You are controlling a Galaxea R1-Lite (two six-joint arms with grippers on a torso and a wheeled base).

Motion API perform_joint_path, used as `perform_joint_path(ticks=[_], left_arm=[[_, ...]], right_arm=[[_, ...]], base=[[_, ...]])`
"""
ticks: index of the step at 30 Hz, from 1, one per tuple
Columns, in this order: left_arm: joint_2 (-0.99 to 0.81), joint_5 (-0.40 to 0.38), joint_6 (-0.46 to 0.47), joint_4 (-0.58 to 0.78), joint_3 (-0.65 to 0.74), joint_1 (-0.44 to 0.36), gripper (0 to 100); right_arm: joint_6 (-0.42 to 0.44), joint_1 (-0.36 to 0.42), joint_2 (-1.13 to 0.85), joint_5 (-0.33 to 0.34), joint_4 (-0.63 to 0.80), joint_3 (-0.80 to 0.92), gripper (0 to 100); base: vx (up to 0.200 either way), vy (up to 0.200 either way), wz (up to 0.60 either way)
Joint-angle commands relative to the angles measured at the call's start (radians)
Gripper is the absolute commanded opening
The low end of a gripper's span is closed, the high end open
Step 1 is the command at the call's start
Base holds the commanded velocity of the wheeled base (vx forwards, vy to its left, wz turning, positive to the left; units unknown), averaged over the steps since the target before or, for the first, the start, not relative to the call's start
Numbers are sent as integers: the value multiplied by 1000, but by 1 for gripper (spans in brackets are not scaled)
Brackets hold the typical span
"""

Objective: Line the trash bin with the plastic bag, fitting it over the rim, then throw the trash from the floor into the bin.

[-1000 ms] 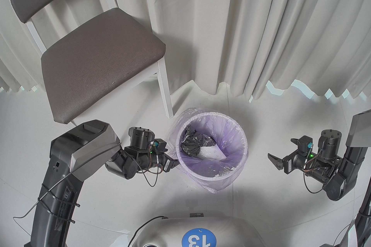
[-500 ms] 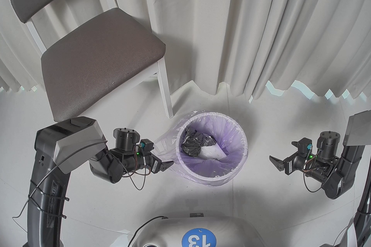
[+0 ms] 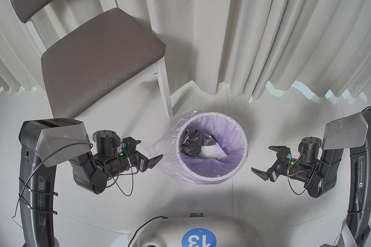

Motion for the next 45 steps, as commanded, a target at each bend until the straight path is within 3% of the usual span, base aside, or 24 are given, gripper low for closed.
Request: perform_joint_path(ticks=[1,3,6,11,15,24,25,36,45], left_arm=[[-39,9,-25,-71,71,18,100],[-39,15,-27,-79,79,18,100],[-39,21,-27,-87,87,20,100],[-37,23,-24,-108,96,32,100],[-34,23,-18,-120,107,46,100],[-24,21,-14,-154,119,67,100],[-25,21,-14,-154,119,67,100],[-18,26,1,-160,122,69,100],[-4,52,1,-182,118,69,100]], right_arm=[[-63,-2,74,103,99,-145,100],[-103,-6,79,149,148,-178,100],[-176,-13,83,293,251,-243,100],[-224,-30,83,338,444,-375,100],[-219,-33,93,424,522,-448,100],[-218,-22,106,439,563,-488,100],[-218,-22,108,439,565,-488,0],[-178,-19,163,439,593,-553,0],[-172,-56,211,439,812,-798,0]], base=[[0,0,0],[0,0,0],[0,0,0],[0,0,0],[0,0,0],[0,0,0],[0,0,0],[0,0,0],[0,0,0]])
